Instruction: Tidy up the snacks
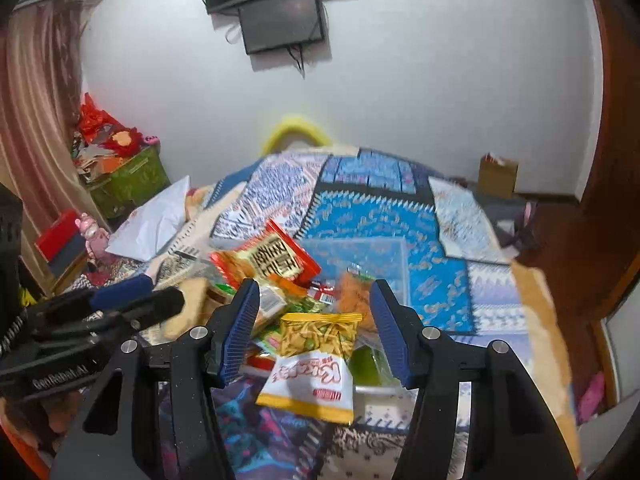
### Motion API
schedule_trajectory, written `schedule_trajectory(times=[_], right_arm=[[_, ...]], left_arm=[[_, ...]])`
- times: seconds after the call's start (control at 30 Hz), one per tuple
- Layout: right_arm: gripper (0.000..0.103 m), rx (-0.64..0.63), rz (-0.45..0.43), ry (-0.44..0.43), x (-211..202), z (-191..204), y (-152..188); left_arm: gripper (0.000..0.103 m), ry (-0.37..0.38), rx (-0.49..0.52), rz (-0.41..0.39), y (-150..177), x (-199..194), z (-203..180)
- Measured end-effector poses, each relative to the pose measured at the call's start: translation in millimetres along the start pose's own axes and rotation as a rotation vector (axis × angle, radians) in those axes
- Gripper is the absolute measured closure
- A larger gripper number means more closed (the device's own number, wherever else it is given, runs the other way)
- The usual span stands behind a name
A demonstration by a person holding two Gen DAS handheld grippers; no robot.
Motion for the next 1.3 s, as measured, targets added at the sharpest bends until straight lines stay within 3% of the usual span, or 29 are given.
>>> schedule_trajectory(times=[0.33, 0.4, 0.47, 0.6, 0.73, 0.8, 1.3], right_arm=[[0.048, -0.031, -0.184, -0.010, -92.1, 20.7, -3.0], [0.034, -0.031, -0.224, -0.013, -109.7, 24.4, -0.5], [0.028, -0.031, -0.257, -0.017, -123.3, 26.7, 1.4], [0.018, -0.044, -0.285, -0.013, -137.0, 33.5, 5.3], [0.008, -0.058, -0.295, 0.008, -141.8, 39.0, 12.0], [0.001, -0.052, -0.302, 0.007, -143.6, 40.0, 15.7], [0.001, -0.043, -0.304, -0.001, -153.0, 42.7, 27.3]], left_arm=[[0.044, -0.034, 0.105, -0.248, 3.0, -115.0, -30.9], [0.035, -0.045, 0.120, -0.283, 5.5, -131.4, -34.9], [0.030, -0.054, 0.130, -0.318, 8.8, -148.6, -38.1], [0.008, -0.064, 0.136, -0.351, 13.1, -169.2, -41.0], [0.002, -0.070, 0.143, -0.375, 18.3, -179.7, -42.6], [0.001, -0.074, 0.154, -0.383, 21.0, -185.4, -45.0], [0.001, -0.067, 0.155, -0.367, 31.7, -188.8, -45.3]])
Point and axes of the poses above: each gripper's, at about its wrist camera, not at the fingertips, and x roughly the way its jaws point, z to its left, y to its underside, the point moved 1 cm from there along x, roughly the way its jaws point, and after that the axes turned 1 degree about -z, right-handed, at the moved point
